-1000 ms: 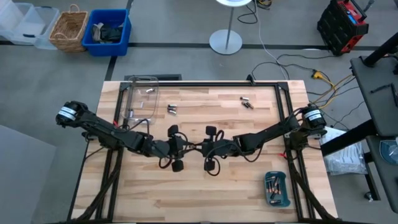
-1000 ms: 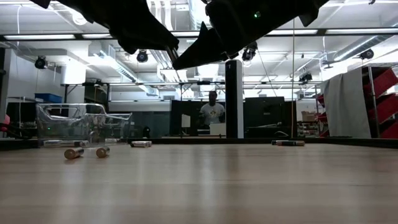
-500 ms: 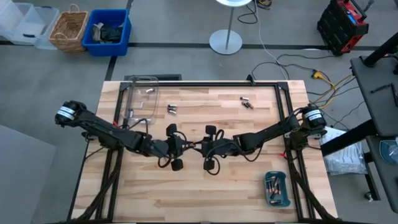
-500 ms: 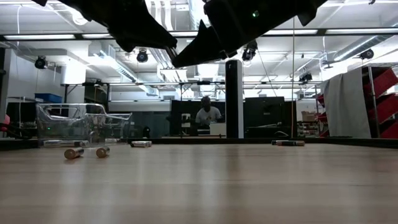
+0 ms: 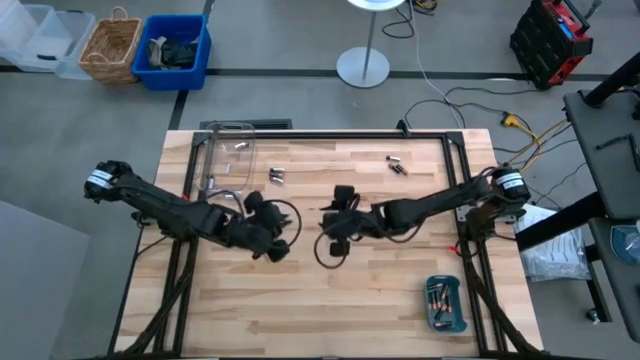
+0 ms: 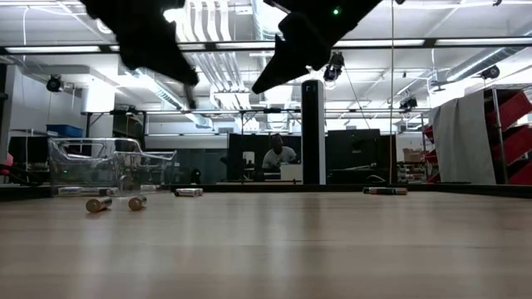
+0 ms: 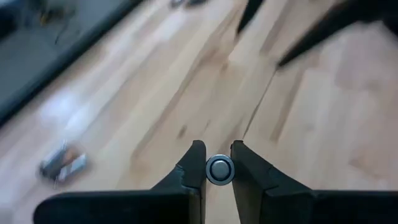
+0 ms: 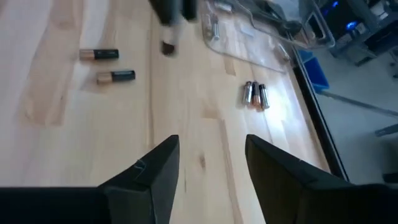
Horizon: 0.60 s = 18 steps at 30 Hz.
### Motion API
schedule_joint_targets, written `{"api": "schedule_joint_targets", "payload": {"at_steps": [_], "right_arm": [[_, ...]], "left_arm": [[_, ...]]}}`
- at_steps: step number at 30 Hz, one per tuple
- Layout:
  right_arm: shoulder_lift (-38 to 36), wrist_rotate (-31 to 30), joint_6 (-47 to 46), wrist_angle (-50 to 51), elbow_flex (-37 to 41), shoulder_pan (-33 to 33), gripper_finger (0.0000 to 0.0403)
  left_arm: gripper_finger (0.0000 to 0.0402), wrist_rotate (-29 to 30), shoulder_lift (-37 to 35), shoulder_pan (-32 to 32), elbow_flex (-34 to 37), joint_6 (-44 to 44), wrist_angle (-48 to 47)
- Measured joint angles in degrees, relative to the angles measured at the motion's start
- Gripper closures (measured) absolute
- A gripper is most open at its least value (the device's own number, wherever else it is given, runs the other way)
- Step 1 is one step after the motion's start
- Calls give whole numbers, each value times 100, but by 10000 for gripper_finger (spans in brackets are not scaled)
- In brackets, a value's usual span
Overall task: Sort batteries
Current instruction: Put the silver and black battery into the transparent bin
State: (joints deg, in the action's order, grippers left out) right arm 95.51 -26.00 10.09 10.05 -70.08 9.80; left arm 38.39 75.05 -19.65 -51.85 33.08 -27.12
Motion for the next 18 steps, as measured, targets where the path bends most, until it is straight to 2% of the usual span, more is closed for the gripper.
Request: {"api": "schedule_joint_targets", "payload": {"at_steps": [4, 18], "right_arm": [[-53, 31, 71, 162, -4, -160, 234], [-48, 46, 299, 165, -2, -648, 266]], "left_arm": [[373, 32, 105, -178, 26, 539, -320], [373, 74, 157, -207, 46, 697, -292]]}}
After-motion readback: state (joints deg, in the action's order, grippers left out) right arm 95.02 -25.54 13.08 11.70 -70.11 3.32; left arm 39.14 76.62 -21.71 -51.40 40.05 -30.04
